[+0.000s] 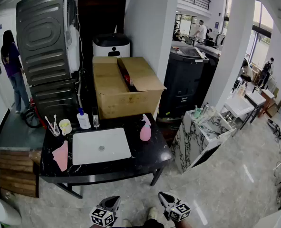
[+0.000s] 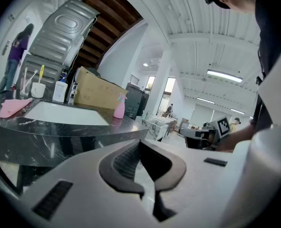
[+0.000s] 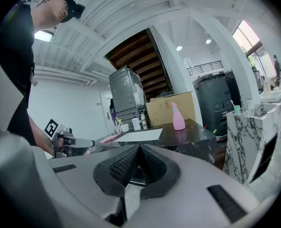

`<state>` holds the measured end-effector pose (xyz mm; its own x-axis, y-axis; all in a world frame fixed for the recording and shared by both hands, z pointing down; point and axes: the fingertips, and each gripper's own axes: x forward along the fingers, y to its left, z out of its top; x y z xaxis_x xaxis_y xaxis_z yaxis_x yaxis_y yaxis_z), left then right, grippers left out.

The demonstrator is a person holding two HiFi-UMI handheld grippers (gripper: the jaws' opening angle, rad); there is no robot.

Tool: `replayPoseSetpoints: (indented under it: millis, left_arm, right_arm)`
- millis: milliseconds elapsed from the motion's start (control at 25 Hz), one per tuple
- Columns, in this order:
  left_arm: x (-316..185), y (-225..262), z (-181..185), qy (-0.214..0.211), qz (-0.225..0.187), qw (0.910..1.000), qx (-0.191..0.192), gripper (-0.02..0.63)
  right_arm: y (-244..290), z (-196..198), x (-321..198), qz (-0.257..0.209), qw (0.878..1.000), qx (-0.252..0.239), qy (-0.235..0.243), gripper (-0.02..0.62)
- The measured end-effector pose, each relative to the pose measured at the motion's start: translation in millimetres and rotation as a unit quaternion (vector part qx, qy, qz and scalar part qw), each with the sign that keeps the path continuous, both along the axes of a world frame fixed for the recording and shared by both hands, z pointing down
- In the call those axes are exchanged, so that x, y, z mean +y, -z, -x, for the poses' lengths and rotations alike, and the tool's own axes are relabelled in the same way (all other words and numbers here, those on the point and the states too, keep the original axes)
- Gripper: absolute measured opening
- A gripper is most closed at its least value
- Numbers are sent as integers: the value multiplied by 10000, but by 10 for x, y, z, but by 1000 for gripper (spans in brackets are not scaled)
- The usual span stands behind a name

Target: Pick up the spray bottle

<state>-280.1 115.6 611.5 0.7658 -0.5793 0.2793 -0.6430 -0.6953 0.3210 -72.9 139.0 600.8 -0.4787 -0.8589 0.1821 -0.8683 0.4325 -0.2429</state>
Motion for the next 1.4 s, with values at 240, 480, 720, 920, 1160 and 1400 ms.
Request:
replayPoseSetpoints:
  millis: [240,480,720,920,1160,1400]
  left_arm:
    - [61,12,10,-9,-17,10000,14,8]
    - [58,44,-95,-77,-93,9999,51,8]
    - [73,68,-159,-74,-79,9999,48,8]
    - [85,25,-252,-64,-11,10000,24,8]
    - [35,-69,-401,-10,99,9999,-38,8]
    - [-115,-71,-688,92,194,9997,-86,8]
  right_arm:
    - [61,36,40,-53,10000,65,53,25]
    - [96,-104,40,-118,9998,-1,-168,25]
    - [116,-199,39,-80,9997,-27,-231,25]
    - [10,-332,8,68,9994,-14,-329,25]
    - [-73,-488,-106,157,9993,-107,-335,25]
    - [-101,-758,-288,276,9992,-158,-250,25]
